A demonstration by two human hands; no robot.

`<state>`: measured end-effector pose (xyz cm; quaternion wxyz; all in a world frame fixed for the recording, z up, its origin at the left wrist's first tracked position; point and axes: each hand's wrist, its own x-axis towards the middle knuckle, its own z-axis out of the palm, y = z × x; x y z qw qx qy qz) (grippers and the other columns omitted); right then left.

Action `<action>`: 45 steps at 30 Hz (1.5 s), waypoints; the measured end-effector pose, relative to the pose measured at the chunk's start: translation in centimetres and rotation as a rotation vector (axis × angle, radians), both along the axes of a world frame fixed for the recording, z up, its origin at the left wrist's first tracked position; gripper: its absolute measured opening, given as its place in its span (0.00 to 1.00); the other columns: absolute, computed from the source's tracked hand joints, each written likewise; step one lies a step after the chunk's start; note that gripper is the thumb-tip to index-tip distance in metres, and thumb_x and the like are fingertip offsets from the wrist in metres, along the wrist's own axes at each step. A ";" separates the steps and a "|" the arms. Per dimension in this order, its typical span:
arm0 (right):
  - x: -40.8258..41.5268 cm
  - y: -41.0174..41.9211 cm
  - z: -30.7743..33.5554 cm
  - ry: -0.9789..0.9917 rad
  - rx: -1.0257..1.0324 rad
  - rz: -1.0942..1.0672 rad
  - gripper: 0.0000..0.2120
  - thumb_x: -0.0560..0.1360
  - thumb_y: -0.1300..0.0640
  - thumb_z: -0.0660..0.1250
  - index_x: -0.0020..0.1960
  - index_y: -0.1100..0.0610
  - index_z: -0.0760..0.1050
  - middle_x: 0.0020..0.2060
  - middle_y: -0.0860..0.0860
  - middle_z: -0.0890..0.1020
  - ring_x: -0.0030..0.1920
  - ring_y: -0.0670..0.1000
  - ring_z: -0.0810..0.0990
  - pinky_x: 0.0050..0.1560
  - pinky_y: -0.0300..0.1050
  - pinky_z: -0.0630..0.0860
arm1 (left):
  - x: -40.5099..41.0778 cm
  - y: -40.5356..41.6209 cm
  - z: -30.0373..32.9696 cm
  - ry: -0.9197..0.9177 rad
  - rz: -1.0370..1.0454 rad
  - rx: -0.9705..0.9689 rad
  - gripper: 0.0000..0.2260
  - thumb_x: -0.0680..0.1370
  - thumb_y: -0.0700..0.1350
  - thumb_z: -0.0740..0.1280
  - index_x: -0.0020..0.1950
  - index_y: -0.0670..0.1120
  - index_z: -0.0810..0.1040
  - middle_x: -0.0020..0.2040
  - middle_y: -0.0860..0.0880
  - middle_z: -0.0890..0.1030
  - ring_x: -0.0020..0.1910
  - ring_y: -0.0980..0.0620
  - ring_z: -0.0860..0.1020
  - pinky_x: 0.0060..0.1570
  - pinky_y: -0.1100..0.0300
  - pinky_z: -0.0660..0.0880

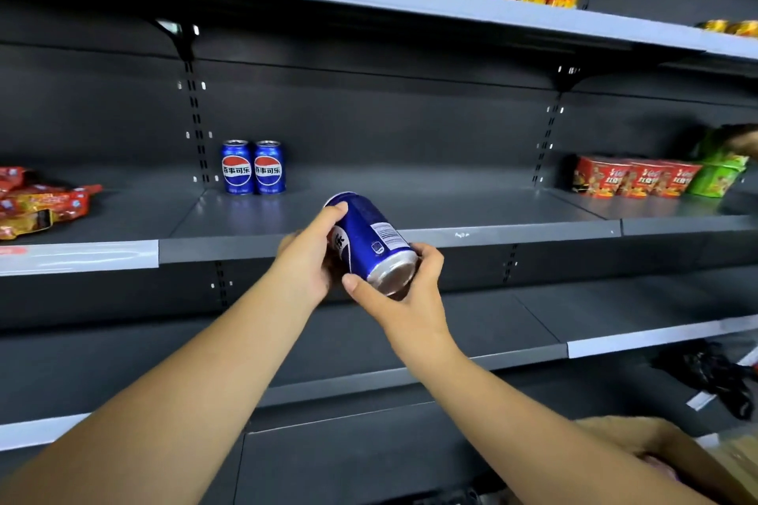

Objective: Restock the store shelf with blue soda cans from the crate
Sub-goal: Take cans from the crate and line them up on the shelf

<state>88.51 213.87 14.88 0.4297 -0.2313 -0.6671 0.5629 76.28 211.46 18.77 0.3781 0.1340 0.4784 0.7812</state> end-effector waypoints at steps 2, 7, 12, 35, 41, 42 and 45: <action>0.4 0.6 0.5 -0.018 -0.104 0.108 0.24 0.70 0.55 0.74 0.57 0.48 0.62 0.54 0.47 0.78 0.51 0.46 0.80 0.52 0.36 0.76 | -0.4 0.2 0.1 0.079 0.036 0.015 0.11 0.72 0.44 0.72 0.51 0.40 0.78 0.43 0.43 0.82 0.37 0.47 0.81 0.41 0.52 0.80; 0.7 3.4 1.7 0.016 -0.555 0.476 0.17 0.67 0.57 0.72 0.53 0.59 0.74 0.48 0.56 0.82 0.44 0.53 0.82 0.44 0.44 0.79 | -0.6 0.0 -0.2 0.228 -0.028 0.041 0.05 0.74 0.42 0.69 0.39 0.44 0.78 0.31 0.48 0.82 0.30 0.51 0.80 0.40 0.55 0.77; 0.8 4.9 1.3 -0.016 -0.561 0.573 0.19 0.64 0.59 0.69 0.54 0.64 0.77 0.46 0.58 0.83 0.43 0.54 0.83 0.48 0.47 0.81 | -0.3 -0.3 -0.4 0.270 -0.117 0.054 0.04 0.75 0.42 0.67 0.43 0.42 0.79 0.36 0.46 0.83 0.36 0.49 0.81 0.42 0.53 0.79; 0.2 5.3 3.3 -0.257 -0.292 0.623 0.42 0.56 0.45 0.76 0.65 0.61 0.70 0.53 0.55 0.83 0.50 0.54 0.83 0.51 0.46 0.79 | 2.4 -0.6 2.9 0.221 0.011 0.122 0.11 0.72 0.51 0.68 0.47 0.44 0.78 0.36 0.46 0.84 0.32 0.50 0.82 0.32 0.57 0.80; -0.2 4.9 4.6 -0.256 0.022 0.551 0.25 0.66 0.49 0.75 0.59 0.58 0.75 0.52 0.53 0.84 0.53 0.51 0.82 0.59 0.45 0.77 | 3.7 -0.8 3.4 0.405 0.229 0.130 0.22 0.59 0.56 0.73 0.49 0.51 0.74 0.43 0.51 0.84 0.38 0.54 0.83 0.39 0.57 0.78; -0.3 4.8 4.6 -0.243 0.030 0.548 0.30 0.63 0.47 0.75 0.60 0.59 0.74 0.52 0.53 0.83 0.54 0.52 0.82 0.59 0.47 0.76 | 3.8 -0.9 3.6 0.407 0.257 0.126 0.21 0.59 0.56 0.74 0.48 0.51 0.75 0.43 0.50 0.84 0.39 0.53 0.83 0.40 0.56 0.79; 0.0 4.9 4.8 -0.215 0.037 0.551 0.33 0.60 0.46 0.74 0.62 0.57 0.72 0.53 0.50 0.83 0.54 0.50 0.82 0.61 0.46 0.76 | 4.2 -1.3 4.6 0.411 0.229 0.125 0.23 0.57 0.56 0.73 0.48 0.48 0.77 0.42 0.48 0.84 0.38 0.50 0.83 0.39 0.55 0.79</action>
